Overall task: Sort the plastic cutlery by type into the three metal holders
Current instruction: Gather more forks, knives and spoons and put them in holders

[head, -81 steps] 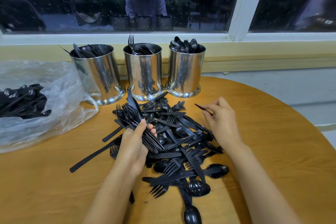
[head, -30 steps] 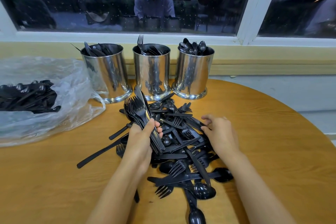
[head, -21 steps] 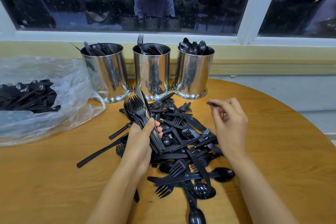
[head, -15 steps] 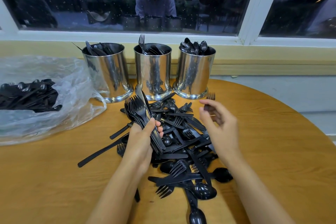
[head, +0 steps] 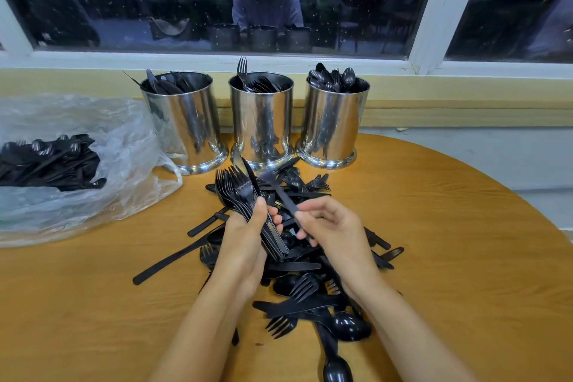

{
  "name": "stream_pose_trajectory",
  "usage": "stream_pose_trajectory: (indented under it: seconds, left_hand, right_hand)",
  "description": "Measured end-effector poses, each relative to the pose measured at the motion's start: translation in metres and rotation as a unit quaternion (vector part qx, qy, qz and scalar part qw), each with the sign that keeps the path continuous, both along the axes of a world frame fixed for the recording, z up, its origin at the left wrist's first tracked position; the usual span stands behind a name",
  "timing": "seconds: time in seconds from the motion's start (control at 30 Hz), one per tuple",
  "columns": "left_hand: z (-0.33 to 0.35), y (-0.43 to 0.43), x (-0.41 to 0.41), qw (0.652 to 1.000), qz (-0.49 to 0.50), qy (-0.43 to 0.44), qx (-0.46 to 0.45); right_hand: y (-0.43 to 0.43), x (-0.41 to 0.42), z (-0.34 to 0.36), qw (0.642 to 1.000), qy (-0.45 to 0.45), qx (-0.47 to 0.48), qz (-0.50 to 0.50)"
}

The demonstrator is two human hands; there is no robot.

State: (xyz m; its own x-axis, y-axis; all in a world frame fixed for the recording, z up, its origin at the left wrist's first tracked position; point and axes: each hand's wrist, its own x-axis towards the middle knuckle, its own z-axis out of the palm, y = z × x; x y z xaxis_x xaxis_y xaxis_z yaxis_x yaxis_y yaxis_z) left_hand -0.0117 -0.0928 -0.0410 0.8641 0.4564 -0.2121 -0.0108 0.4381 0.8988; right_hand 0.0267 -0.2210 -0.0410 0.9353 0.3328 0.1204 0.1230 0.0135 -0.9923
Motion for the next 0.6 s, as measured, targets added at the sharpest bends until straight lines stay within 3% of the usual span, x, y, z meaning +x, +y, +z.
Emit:
stream_pose_trajectory:
  seconds: [0.27,0.4,0.5,0.6]
  left_hand:
    - [0.003,-0.004,-0.002,1.0,-0.008,0.008,0.024]
    - [0.003,0.006,-0.004,0.978,0.065,-0.019,0.199]
    - [0.002,0.017,-0.002,0.964,0.074,-0.028,0.254]
    - [0.0,0.025,0.002,0.954,0.069,-0.019,0.292]
  right_hand:
    - [0.009,-0.005,-0.009,0.997,-0.063,-0.05,0.012]
    - [-0.006,0.011,-0.007,0.985,-0.124,-0.108,-0.045]
    - [-0.019,0.028,-0.005,0.979,-0.126,-0.129,-0.099]
    - [-0.025,0.044,-0.005,0.956,-0.161,-0.211,-0.122]
